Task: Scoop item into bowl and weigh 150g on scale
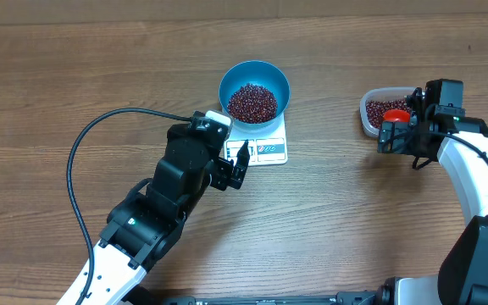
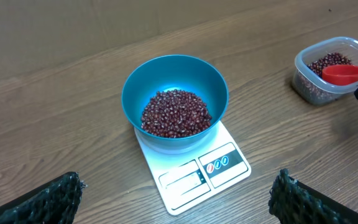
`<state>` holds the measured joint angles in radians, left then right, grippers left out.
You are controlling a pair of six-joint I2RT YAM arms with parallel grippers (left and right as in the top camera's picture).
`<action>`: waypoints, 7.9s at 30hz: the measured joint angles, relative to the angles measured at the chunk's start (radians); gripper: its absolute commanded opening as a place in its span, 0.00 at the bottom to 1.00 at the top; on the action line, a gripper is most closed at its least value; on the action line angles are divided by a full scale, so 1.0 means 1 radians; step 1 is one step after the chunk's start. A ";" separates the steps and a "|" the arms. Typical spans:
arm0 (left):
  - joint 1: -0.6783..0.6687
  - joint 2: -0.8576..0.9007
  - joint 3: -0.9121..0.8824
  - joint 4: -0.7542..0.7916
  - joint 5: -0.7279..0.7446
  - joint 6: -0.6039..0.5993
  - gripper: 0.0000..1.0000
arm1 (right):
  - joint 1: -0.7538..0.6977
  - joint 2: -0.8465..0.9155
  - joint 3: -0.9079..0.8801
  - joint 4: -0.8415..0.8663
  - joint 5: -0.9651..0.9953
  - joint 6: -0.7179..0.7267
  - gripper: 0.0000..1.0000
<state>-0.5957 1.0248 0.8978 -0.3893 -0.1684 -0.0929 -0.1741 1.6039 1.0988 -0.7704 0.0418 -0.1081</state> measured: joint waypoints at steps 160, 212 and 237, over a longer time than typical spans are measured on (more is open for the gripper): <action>-0.105 0.626 -0.002 0.017 -0.087 -0.612 1.00 | 0.000 0.000 0.000 0.000 0.000 -0.001 1.00; 0.419 -0.632 -0.741 0.674 0.338 -0.042 1.00 | 0.000 0.000 0.000 0.000 0.000 -0.001 1.00; 0.553 -1.009 -0.890 0.328 0.332 0.105 0.99 | 0.000 0.000 0.000 0.000 0.000 -0.001 1.00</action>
<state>-0.0429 0.0158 0.0082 -0.0616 0.1631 0.0120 -0.1741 1.6039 1.0985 -0.7708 0.0418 -0.1093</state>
